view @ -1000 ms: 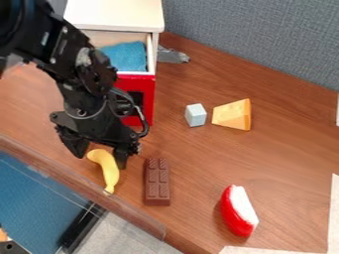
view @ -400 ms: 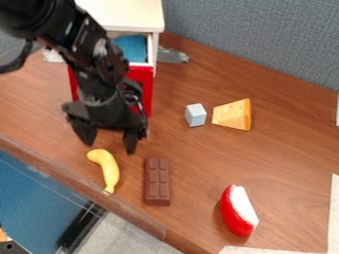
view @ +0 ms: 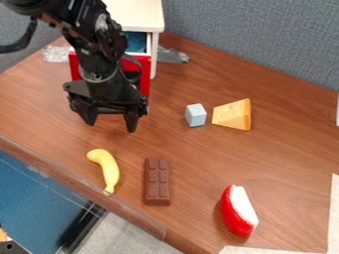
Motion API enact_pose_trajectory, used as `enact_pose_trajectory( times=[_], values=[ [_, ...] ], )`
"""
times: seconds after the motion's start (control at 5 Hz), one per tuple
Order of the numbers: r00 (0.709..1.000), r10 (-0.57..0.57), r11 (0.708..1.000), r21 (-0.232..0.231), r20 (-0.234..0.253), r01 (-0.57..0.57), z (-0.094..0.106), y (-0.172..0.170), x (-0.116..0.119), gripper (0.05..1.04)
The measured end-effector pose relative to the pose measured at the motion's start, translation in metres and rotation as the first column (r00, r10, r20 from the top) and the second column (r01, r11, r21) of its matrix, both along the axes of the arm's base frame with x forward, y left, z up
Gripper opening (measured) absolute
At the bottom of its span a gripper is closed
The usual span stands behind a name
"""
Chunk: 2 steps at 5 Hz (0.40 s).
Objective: Closed the drawer.
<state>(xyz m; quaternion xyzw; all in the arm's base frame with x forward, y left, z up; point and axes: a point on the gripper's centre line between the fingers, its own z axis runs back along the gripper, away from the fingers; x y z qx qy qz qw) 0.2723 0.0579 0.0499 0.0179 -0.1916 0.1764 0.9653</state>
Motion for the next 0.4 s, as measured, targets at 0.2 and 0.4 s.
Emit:
enact_pose_trajectory(
  times=[0.2,0.4],
  values=[
    [1.000,0.001,1.000,0.016,-0.003,-0.001,-0.0012,0.0071,0.0054,0.999],
    [1.000,0.019,1.000,0.025,-0.022,-0.019,-0.0074,0.0167,0.0029,1.000]
  ],
)
